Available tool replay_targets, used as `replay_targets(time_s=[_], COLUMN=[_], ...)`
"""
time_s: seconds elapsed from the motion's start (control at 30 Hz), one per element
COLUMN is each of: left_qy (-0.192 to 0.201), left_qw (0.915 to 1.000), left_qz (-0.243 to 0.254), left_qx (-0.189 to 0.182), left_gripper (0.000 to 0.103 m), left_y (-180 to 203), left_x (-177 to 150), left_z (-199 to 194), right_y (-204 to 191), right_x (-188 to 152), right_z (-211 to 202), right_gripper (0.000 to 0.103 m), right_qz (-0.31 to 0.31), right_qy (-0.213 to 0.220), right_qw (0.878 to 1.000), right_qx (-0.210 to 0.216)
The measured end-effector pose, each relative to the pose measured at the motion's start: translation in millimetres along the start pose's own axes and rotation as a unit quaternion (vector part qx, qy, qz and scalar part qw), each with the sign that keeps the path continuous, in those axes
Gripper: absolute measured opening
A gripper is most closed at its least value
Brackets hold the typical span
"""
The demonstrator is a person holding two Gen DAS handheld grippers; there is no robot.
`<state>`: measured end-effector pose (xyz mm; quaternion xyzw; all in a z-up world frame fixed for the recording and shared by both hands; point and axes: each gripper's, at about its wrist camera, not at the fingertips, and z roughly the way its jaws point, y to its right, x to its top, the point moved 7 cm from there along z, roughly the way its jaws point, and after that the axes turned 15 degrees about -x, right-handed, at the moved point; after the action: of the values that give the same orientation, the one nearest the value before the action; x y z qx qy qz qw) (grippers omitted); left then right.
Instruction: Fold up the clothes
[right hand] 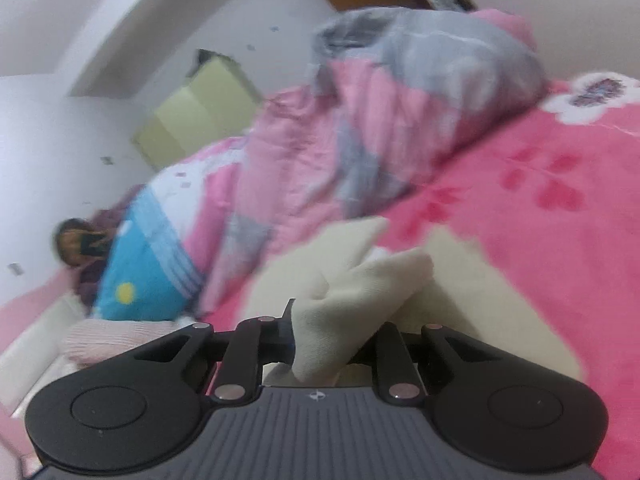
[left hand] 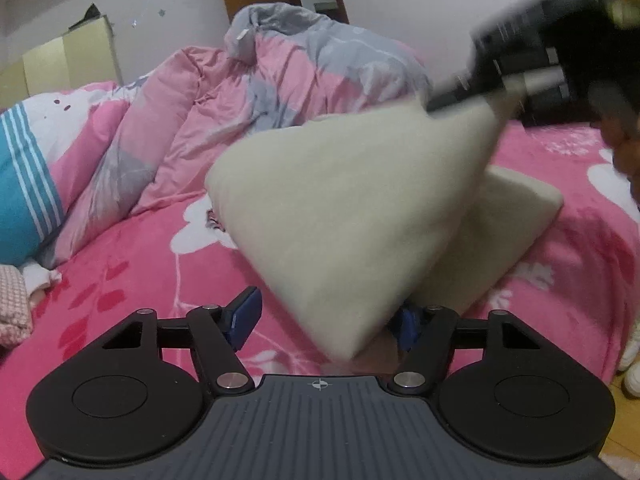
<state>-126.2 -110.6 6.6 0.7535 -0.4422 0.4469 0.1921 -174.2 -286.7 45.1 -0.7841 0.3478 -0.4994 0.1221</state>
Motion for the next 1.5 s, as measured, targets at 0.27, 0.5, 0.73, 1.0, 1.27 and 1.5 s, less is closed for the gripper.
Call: replay_targets(time_s=[0.27, 0.5, 0.73, 1.0, 1.27, 1.5], left_qy=[-0.013, -0.023, 0.046, 0.008, 0.031, 0.006], left_qw=[0.9999, 0.9961, 0.9854, 0.9957, 0.9984, 0.9984], left_qz=[-0.005, -0.063, -0.103, -0.029, 0.023, 0.026], left_qx=[0.001, -0.057, -0.128, -0.088, 0.04, 0.049], left_gripper=[0.068, 0.069, 0.083, 0.083, 0.081, 0.082], left_y=[4, -1, -7, 21, 24, 9], left_x=[-3, -13, -6, -13, -6, -18], left_z=[1, 1, -43, -17, 11, 2], right_y=[28, 74, 74, 60, 48, 48], right_x=[0, -19, -4, 2, 12, 10], right_z=[1, 20, 13, 12, 4, 2], right_gripper=[0.017, 0.016, 0.016, 0.017, 0.017, 0.016], right_qz=[0.026, 0.091, 0.069, 0.086, 0.086, 0.064], right_qy=[-0.004, -0.043, -0.027, -0.019, -0.007, 0.002], right_qw=[1.0, 0.995, 0.997, 0.996, 0.995, 0.997], right_qx=[0.008, 0.01, 0.018, 0.032, 0.047, 0.044])
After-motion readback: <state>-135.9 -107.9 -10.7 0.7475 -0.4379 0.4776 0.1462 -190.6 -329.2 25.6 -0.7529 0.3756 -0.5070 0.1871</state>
